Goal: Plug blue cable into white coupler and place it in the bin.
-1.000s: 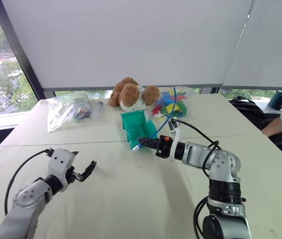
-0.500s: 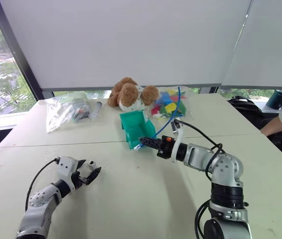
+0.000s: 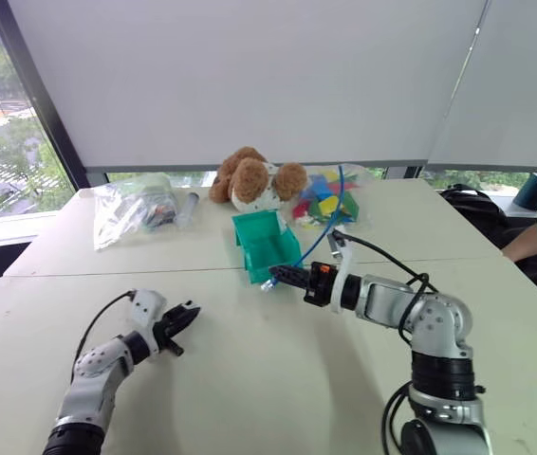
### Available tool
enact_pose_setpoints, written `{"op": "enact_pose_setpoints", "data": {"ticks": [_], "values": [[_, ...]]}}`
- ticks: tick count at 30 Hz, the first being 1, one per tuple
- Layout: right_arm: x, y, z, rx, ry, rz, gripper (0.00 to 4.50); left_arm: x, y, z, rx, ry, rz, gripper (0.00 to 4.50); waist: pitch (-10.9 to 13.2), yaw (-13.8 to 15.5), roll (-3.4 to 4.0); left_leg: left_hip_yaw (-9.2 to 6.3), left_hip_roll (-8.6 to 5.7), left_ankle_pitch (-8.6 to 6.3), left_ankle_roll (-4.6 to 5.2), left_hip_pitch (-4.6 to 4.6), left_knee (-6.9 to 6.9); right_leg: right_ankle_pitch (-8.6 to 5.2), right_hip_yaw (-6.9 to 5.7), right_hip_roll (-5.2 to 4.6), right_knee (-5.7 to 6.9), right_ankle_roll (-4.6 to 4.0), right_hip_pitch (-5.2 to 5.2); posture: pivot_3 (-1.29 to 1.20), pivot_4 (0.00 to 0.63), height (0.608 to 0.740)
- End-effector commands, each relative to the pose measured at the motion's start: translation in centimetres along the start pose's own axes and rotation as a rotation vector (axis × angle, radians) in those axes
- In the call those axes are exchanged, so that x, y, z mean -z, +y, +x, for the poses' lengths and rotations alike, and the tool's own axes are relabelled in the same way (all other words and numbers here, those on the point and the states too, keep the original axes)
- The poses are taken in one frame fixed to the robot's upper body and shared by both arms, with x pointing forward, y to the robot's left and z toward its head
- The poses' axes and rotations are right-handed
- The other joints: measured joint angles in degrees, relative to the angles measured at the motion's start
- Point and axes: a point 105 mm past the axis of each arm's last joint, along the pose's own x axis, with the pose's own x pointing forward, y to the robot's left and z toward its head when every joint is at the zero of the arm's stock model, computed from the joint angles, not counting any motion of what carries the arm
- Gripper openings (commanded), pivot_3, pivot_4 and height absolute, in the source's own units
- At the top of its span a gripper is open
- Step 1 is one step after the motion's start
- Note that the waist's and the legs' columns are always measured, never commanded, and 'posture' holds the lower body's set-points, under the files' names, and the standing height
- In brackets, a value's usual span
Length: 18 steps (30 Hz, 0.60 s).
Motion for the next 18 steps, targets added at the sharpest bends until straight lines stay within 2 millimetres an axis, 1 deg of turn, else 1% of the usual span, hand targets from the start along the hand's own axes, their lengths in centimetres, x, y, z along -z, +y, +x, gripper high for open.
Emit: {"op": "enact_pose_setpoints", "data": {"ticks": [1,4,6,9,11,14,18], "values": [[-0.8,2.2,-0.2,-0.101,0.038,-0.195,0.0,-2.0,-3.0,1.8,0.249,-0.001,0.089,0.35,0.0,-0.13,-0.02,0.01,-0.02,0.0,0.0,-0.01,0.0,0.0,0.01,0.0,-0.02,0.0,0.0,0.0,0.15,0.74],[-0.4,2.9,-0.1,-0.169,0.122,-0.392,0.0,-2.0,-5.6,3.4,0.471,0.047,0.155,0.35,0.01,-0.47,-0.01,0.0,0.0,-0.01,0.01,0.01,-0.01,0.0,0.02,0.1,-0.02,0.0,-0.01,0.0,0.15,0.74],[0.0,2.8,0.2,-0.19,0.167,-0.516,0.0,-1.7,-6.6,4.4,0.558,0.072,0.202,0.35,0.02,-0.39,0.0,-0.03,0.03,-0.01,0.02,0.04,-0.02,0.0,-0.01,0.21,0.01,0.0,-0.02,0.0,0.15,0.74],[0.8,1.9,0.8,-0.186,0.22,-0.677,0.0,-1.0,-7.2,5.4,0.617,0.097,0.242,0.35,0.03,-0.53,-0.01,-0.05,0.06,-0.03,0.05,0.06,-0.02,0.0,-0.02,0.3,0.01,0.0,-0.03,0.0,0.15,0.74],[1.2,1.6,1.2,-0.195,0.243,-0.743,0.0,-0.4,-7.5,5.9,0.643,0.106,0.254,0.35,0.03,-0.48,-0.02,-0.04,0.06,-0.03,0.06,0.05,-0.01,-0.01,-0.01,0.3,0.0,0.0,-0.03,0.0,0.15,0.74],[1.6,2.0,1.6,-0.252,0.25,-0.767,0.0,0.0,-7.8,6.3,0.659,0.105,0.26,0.35,0.04,-0.1,-0.03,-0.02,0.06,-0.03,0.06,0.01,0.02,0.0,-0.01,0.25,-0.01,0.01,-0.04,0.0,0.15,0.74],[2.2,1.6,1.9,-0.277,0.283,-0.828,0.0,0.3,-7.7,6.5,0.661,0.101,0.263,0.35,0.04,0.08,-0.03,0.0,0.03,-0.03,0.06,0.01,0.1,0.01,-0.01,0.19,-0.01,0.02,-0.01,0.0,0.15,0.74]]}}
